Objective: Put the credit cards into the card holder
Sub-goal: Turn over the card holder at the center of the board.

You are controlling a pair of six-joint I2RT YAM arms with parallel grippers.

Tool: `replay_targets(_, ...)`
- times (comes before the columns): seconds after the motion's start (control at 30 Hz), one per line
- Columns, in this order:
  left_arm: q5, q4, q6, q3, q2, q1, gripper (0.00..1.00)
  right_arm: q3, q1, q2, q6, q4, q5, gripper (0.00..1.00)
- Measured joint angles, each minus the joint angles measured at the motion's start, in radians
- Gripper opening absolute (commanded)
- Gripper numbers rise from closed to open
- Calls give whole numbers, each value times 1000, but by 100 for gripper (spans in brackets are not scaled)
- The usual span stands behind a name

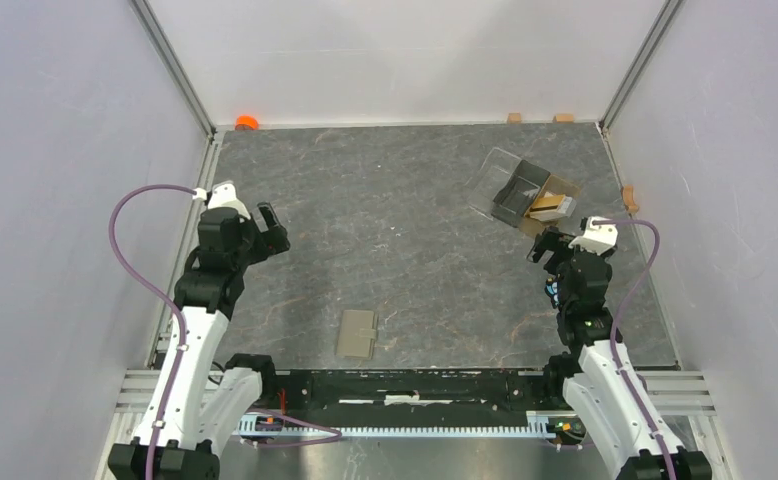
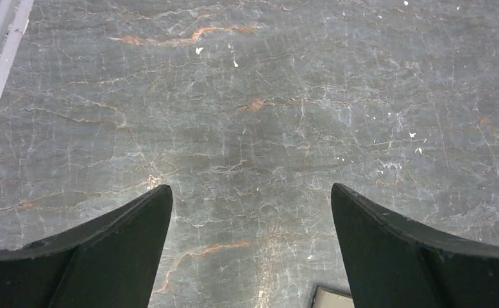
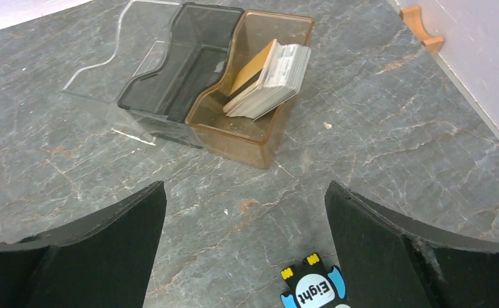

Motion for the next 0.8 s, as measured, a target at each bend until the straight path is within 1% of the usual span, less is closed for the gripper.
replay_targets(0.1,14,-9,-6,14,27,0,100,11,0,0,-7,-5,-50,98)
replay_targets(0.2,34,-26,-40,16,45,0,100,27,0,6,-8,-8,-137,98)
replay_targets(0.27,76,-35,-93,16,53,0,100,50,0,28,1,-8,-232,98)
replay_targets(0.33,159,-9,-149,2,58,-2,100,69,0,57,23,-4,-330,99)
replay_targets(0.37,199,18,-175,-18,58,-7,100,77,1,81,41,5,-399,95)
replay_targets(0.43,253,65,-222,-69,56,-36,100,82,12,120,71,21,-493,92)
replay_targets(0.5,279,90,-262,-128,56,-92,100,82,73,174,113,32,-571,92)
replay_targets(0.6,277,93,-304,-193,56,-189,100,82,214,236,153,39,-631,91)
replay_targets(0.63,270,92,-315,-210,58,-220,100,82,269,257,172,52,-647,89)
replay_targets(0.73,249,95,-346,-253,77,-290,100,72,380,317,228,123,-687,86)
replay_targets(0.8,235,97,-370,-283,95,-321,98,63,448,380,274,186,-699,83)
